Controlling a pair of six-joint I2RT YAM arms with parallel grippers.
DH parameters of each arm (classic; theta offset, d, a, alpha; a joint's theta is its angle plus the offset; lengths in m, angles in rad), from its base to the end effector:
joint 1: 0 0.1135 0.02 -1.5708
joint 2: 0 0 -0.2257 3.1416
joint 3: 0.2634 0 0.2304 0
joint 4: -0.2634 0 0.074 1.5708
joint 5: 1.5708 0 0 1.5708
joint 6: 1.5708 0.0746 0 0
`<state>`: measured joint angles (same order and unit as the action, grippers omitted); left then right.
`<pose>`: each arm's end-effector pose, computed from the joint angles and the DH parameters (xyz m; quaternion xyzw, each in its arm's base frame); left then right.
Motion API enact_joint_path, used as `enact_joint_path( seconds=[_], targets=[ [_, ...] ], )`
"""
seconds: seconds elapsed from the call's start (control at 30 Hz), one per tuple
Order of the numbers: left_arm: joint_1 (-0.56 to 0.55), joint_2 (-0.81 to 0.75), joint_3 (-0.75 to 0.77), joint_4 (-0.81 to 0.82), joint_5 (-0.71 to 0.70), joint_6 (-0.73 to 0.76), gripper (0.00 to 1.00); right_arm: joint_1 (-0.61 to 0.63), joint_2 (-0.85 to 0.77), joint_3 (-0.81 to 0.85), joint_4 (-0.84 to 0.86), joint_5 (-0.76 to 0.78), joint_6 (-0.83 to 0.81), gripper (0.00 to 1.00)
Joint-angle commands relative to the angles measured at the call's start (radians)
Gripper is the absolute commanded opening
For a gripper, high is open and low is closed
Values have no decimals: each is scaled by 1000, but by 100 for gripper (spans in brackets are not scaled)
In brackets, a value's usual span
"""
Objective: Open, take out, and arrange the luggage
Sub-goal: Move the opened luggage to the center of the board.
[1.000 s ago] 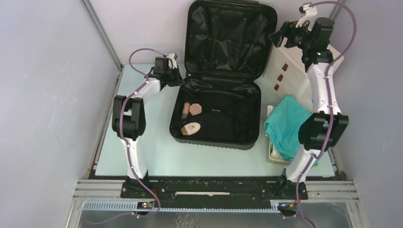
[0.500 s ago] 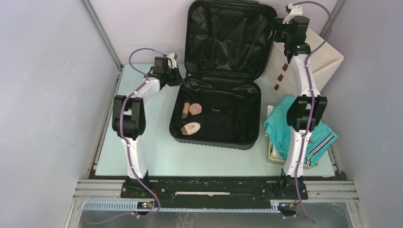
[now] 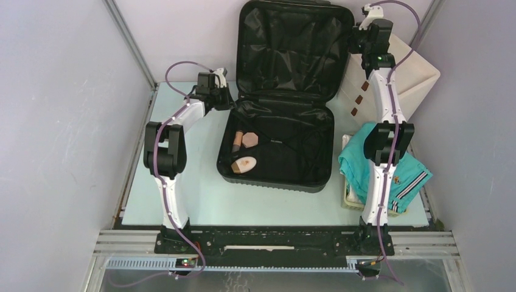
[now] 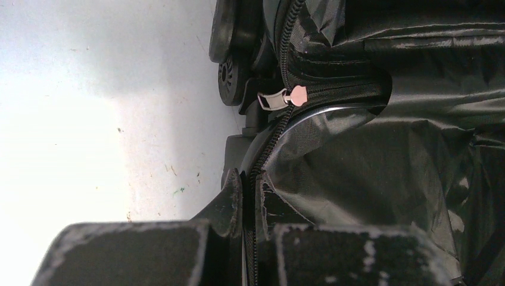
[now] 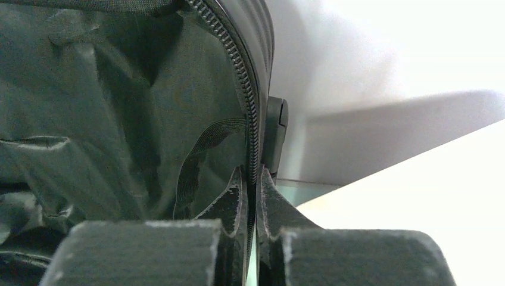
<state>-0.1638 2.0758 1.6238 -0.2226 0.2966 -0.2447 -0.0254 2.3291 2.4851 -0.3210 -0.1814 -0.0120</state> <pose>0.4592 -0.0980 0.1771 0.0279 0.8932 -0.2173 0.3926 0.5312 0.0000 0.3470 -0.0535 0.7602 0.0571 0.6450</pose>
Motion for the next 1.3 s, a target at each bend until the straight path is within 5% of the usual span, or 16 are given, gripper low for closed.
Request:
enact_joint_path(
  seconds=[0.0,0.5,0.87,1.27],
  targets=[
    [37,-55,-3,28,-57,19,0,10,-58,71,-10,-128,48,0],
    [71,-176,-134,74,-83,-5,0,132,-219,-59,10,-346,90,0],
    [122,-275,-315,165,-141,-68,0,285,-122,118,24,-328,-21,0],
    [245,-224,-214,168,-164,-130,0,420,-10,149,429,-265,-103,0]
  ],
)
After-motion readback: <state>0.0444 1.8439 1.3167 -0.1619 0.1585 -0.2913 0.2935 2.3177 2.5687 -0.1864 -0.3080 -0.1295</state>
